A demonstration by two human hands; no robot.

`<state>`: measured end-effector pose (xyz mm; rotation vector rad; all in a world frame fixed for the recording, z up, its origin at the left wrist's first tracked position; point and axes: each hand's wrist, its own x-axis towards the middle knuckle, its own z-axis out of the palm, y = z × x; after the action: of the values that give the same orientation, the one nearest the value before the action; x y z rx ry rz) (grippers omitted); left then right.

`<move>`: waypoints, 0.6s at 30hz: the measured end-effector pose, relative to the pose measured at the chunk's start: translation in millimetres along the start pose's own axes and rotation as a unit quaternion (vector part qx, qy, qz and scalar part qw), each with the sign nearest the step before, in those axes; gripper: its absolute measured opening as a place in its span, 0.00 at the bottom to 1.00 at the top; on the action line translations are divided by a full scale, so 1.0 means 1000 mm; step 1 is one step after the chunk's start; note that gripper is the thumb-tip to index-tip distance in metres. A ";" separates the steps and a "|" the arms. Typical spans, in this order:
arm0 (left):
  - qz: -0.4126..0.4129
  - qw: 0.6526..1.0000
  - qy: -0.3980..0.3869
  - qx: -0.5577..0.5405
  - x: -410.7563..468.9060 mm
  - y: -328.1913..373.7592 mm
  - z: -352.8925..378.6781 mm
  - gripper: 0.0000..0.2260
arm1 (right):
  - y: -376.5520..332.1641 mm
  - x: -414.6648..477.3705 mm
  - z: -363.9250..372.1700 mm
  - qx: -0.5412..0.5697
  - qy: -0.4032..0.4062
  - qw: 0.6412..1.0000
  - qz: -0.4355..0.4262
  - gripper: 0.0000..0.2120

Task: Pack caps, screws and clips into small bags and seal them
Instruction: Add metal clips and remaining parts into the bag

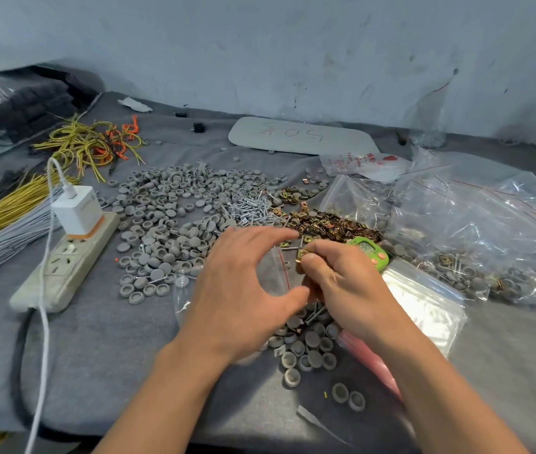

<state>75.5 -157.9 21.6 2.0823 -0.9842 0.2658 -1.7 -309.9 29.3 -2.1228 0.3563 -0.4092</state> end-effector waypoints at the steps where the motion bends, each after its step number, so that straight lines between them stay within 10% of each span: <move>1: -0.006 0.999 0.013 -0.031 -0.001 0.002 0.000 0.24 | 0.000 -0.001 0.001 0.022 -0.016 1.000 -0.007 0.16; 7: -0.083 0.987 0.003 -0.140 0.004 -0.003 -0.005 0.11 | 0.000 -0.004 -0.001 0.097 -0.095 0.991 -0.020 0.20; 18: -0.163 0.983 -0.007 -0.089 0.002 -0.003 0.000 0.08 | 0.000 -0.005 0.001 -0.095 -0.054 0.993 -0.051 0.18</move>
<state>78.9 -157.4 20.6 2.0426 -0.6354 -0.0064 -5.4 -307.3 27.7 -2.3453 0.2333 -0.3285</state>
